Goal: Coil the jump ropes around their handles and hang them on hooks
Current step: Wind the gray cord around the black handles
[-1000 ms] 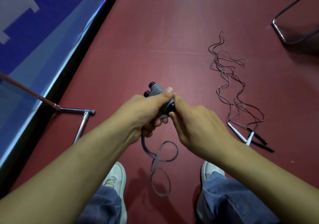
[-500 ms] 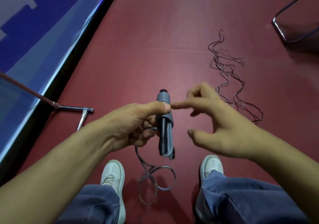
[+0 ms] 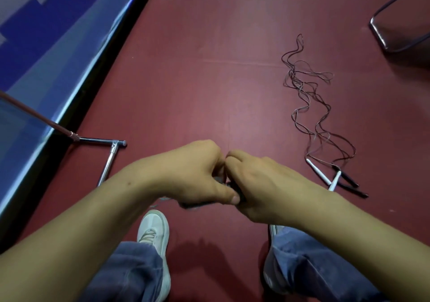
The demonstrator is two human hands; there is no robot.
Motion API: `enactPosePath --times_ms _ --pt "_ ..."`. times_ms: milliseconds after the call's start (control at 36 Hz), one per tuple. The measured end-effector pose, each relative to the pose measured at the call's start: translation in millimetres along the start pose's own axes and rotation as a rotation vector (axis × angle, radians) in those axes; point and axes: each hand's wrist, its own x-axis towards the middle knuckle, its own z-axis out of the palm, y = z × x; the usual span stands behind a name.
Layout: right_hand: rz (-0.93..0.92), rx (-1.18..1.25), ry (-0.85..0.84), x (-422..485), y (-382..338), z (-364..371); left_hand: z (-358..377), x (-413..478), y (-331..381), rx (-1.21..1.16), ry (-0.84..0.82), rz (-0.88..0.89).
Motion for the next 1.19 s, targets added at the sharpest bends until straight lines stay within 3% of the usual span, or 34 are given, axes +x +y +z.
enactPosePath --times_ms 194,306,389,500,611,778,833,889,1111,1194 --pt "0.150 -0.128 0.109 10 -1 4 6 3 11 0.215 0.235 -0.023" --pt "0.235 -0.085 0.201 14 1 2 16 3 16 0.423 0.459 -0.010" --pt "0.277 -0.047 0.270 16 4 0 20 0 13 0.401 0.629 0.053" --pt "0.292 -0.006 0.313 17 7 -5 19 0 -2 0.289 0.807 0.227" --pt "0.288 0.043 0.337 17 8 -10 17 -1 5 0.169 0.891 0.246" --pt "0.291 0.078 0.390 15 12 -13 16 -1 18 -0.570 0.823 -0.037" --pt "0.284 0.069 0.388 15 11 -13 14 -2 19 -0.693 0.770 -0.101" --pt "0.282 0.073 0.386 15 10 -14 14 -2 19 -0.568 0.764 -0.112" --pt "0.292 -0.004 0.388 20 9 -8 5 -3 11 0.474 0.857 0.085" --pt "0.306 -0.043 0.363 21 9 -5 1 -3 17 0.583 0.837 0.135"
